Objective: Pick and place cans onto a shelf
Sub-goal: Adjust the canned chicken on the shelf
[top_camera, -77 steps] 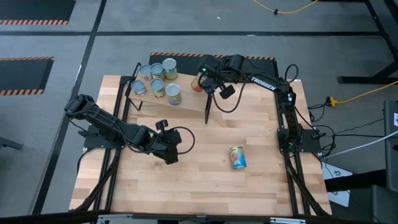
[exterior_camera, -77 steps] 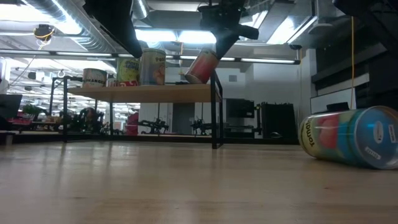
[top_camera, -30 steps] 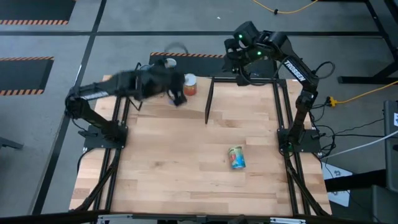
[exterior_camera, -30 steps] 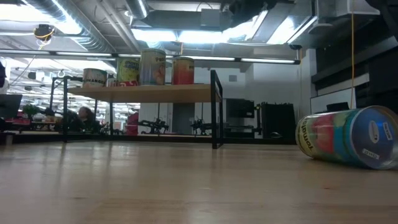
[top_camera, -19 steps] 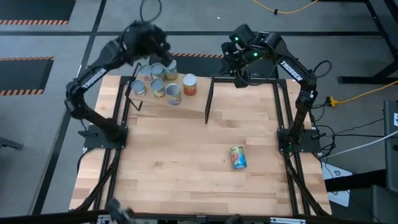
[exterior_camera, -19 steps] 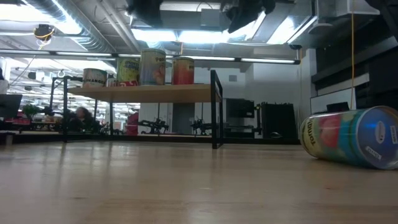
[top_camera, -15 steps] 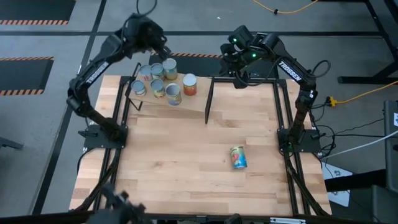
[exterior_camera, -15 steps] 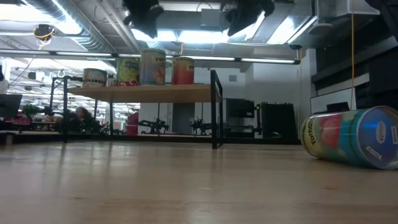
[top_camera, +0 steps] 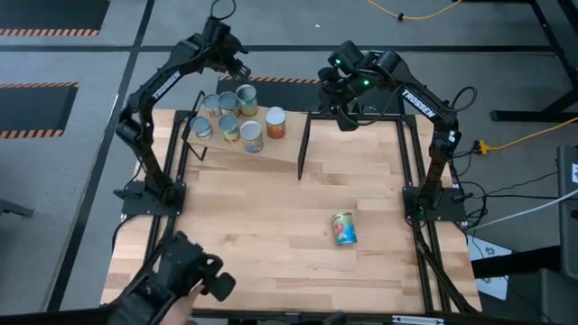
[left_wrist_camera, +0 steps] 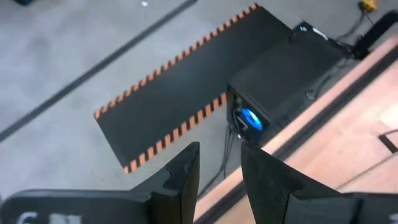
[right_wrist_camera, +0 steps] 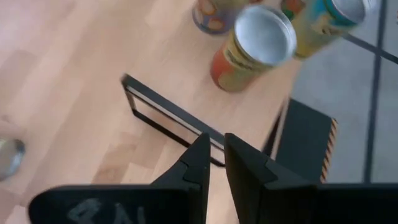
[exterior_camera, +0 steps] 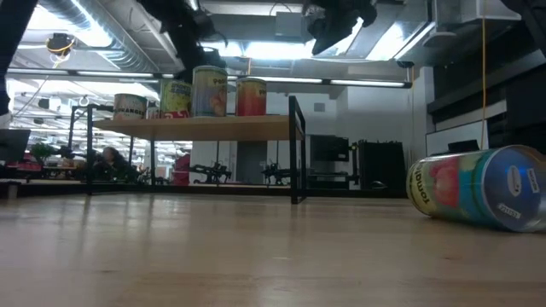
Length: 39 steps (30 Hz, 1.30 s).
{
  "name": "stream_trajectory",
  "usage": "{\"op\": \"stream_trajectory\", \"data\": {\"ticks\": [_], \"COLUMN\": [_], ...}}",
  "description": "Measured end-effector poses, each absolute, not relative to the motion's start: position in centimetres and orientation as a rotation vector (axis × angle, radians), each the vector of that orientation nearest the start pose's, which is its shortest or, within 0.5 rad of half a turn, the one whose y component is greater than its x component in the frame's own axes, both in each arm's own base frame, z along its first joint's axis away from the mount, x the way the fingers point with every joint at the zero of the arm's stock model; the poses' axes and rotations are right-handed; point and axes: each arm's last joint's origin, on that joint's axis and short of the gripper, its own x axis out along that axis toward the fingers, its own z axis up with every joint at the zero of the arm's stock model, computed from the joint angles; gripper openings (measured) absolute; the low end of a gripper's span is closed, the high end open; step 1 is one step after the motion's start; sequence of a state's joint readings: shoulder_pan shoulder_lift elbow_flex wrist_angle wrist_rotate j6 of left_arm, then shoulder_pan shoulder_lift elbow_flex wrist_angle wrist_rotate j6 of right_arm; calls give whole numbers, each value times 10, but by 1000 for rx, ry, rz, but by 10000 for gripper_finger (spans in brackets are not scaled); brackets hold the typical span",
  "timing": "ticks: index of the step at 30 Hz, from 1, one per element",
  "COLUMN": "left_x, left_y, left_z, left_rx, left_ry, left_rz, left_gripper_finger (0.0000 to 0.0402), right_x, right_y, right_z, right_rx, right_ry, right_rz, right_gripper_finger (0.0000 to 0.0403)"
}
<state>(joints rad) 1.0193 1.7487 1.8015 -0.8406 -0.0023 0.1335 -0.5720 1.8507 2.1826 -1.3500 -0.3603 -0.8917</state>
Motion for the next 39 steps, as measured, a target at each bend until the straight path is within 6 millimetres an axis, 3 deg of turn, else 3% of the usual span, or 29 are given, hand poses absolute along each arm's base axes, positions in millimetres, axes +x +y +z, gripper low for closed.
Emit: {"op": "stream_trajectory", "data": {"ticks": [7, 27, 34, 39], "left_x": [209, 248, 258, 252], "left_y": [325, 289, 280, 268], "left_z": [351, 346, 349, 370], "left_rx": [-334, -316, -245, -173], "left_ry": [806, 886, 887, 839], "left_rz": [811, 650, 638, 664], "left_gripper_finger": [111, 110, 110, 110], "right_x": [308, 318, 335, 350], "right_y": [-181, -182, -180, -177], "right_z": [417, 421, 410, 400], "right_rx": [-332, -376, -375, -383], "right_ry": [770, 645, 635, 632], "right_rz": [319, 347, 387, 412], "right_gripper_finger": [53, 53, 53, 53]}}
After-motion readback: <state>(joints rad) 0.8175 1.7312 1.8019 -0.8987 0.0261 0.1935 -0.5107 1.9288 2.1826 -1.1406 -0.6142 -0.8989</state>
